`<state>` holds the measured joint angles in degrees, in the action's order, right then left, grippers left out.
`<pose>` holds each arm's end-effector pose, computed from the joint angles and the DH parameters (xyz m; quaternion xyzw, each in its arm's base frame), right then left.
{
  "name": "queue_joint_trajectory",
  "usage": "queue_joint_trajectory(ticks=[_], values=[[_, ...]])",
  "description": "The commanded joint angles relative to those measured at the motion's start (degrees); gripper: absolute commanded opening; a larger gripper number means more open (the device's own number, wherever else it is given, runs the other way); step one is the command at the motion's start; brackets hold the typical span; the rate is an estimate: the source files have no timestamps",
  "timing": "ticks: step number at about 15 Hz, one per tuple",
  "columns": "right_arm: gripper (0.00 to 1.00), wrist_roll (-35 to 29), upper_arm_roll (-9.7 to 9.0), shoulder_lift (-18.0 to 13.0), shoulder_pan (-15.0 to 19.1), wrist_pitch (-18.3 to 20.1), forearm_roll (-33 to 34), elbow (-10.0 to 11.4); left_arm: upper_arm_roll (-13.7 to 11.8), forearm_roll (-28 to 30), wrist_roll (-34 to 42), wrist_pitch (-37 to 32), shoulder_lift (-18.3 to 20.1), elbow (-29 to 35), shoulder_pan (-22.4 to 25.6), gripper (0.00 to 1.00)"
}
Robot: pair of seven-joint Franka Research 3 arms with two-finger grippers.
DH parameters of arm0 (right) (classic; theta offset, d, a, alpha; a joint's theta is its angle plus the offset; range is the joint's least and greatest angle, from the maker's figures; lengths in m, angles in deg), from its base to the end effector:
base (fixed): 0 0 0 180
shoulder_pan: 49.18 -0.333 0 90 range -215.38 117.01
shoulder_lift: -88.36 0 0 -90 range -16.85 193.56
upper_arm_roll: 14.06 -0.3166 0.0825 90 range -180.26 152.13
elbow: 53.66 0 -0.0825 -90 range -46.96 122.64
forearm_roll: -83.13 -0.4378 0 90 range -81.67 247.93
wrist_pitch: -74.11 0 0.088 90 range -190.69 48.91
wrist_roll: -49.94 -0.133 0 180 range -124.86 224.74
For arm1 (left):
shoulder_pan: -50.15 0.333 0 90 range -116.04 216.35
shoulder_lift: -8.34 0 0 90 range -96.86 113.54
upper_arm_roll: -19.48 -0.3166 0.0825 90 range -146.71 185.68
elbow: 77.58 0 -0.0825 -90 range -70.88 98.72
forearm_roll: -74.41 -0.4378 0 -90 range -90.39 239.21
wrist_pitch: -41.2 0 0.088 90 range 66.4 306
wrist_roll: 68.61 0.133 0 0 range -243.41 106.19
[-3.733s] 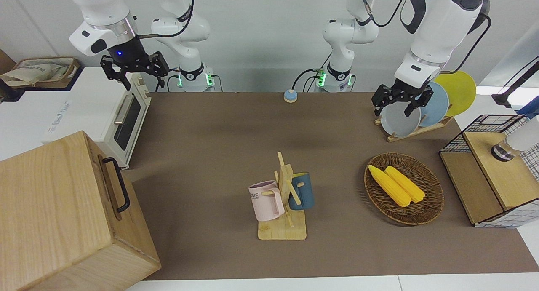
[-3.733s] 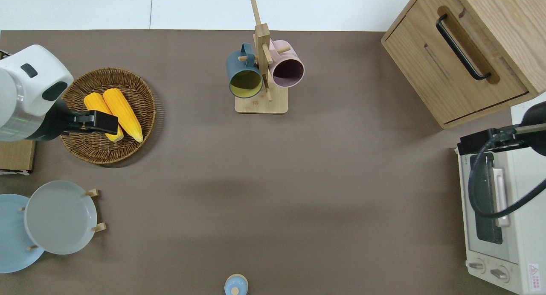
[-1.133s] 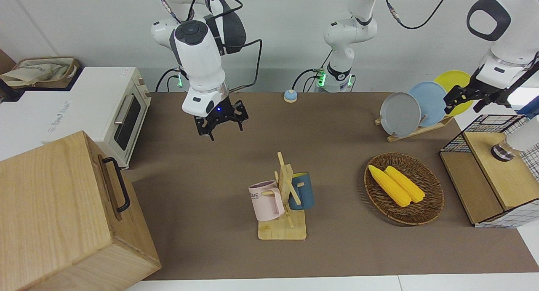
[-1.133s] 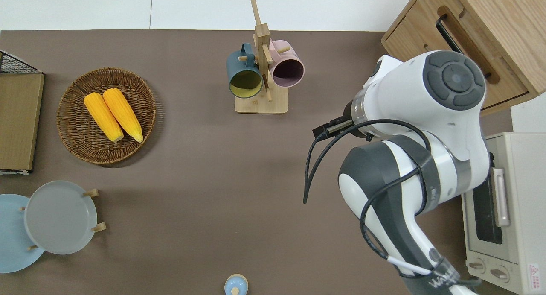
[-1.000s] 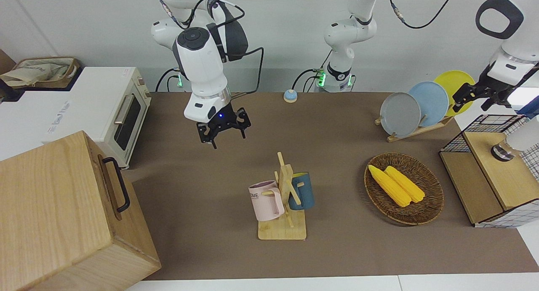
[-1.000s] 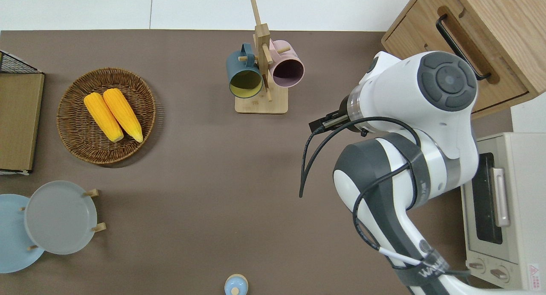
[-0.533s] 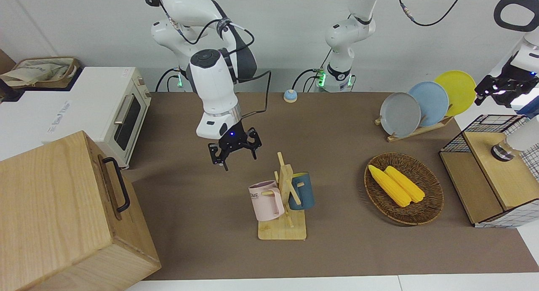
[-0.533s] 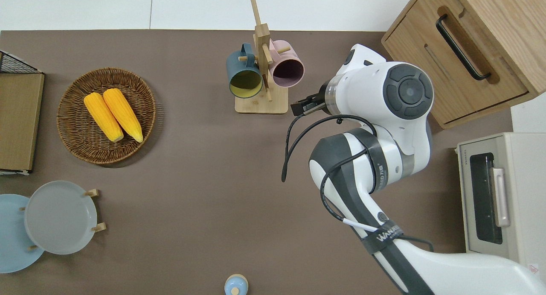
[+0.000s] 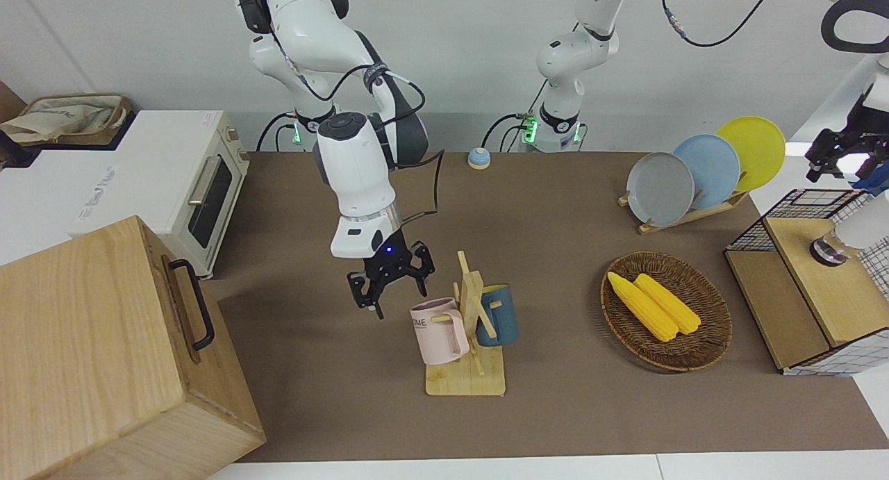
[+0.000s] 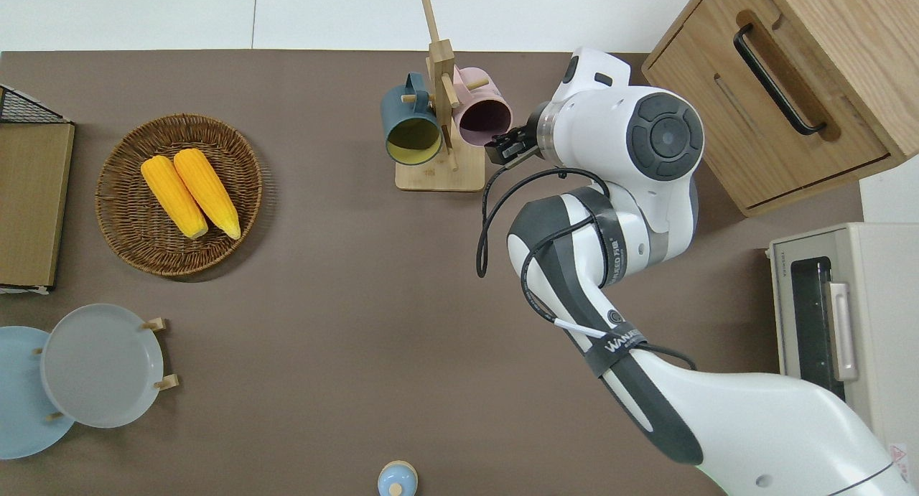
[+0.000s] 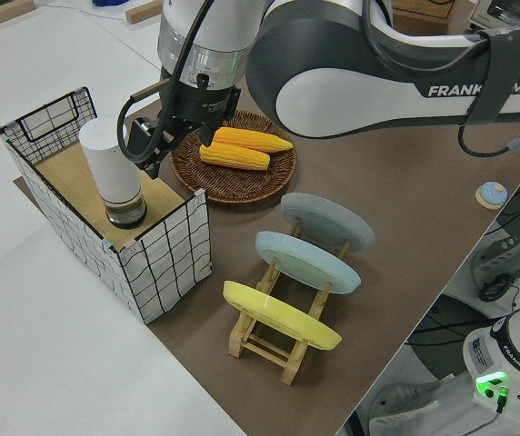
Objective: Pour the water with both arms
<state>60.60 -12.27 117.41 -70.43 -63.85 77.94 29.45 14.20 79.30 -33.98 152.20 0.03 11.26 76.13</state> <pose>0.7518 0.2723 0.3998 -0.9464 -0.2315 -0.2203 0.0472 0.5951 0.3478 0.5543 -0.9919 0.0201 -0.1203 0.0365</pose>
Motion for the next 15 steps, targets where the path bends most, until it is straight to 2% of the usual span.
queue_joint_trajectory(ticks=[1,3,6,9,12,15], values=[[0.770,1.12,-0.57,4.42,0.77,-2.85,-0.34,-5.58,0.27,2.22,2.80,3.61,-1.45,0.11,2.85,1.00],[0.684,0.77,-0.48,5.65,0.42,-2.94,-0.52,-6.91,0.27,2.84,4.56,3.87,-1.89,0.28,3.20,1.00],[0.490,0.76,-0.57,6.71,0.24,-3.20,-0.52,-8.58,0.27,5.12,4.91,6.23,-2.33,1.86,3.91,1.00],[0.295,0.50,-0.57,6.71,0.15,-3.29,-0.52,-8.58,0.27,10.13,7.98,13.69,-2.24,6.34,4.43,1.00],[0.132,-0.03,-0.57,6.71,0.15,-3.29,-0.52,-8.58,0.27,15.31,10.62,17.40,-2.33,8.37,4.87,1.00],[0.008,-0.11,-0.48,6.71,0.07,-3.29,-0.52,-8.58,0.36,16.56,12.21,20.21,-3.03,8.37,4.61,1.00]])
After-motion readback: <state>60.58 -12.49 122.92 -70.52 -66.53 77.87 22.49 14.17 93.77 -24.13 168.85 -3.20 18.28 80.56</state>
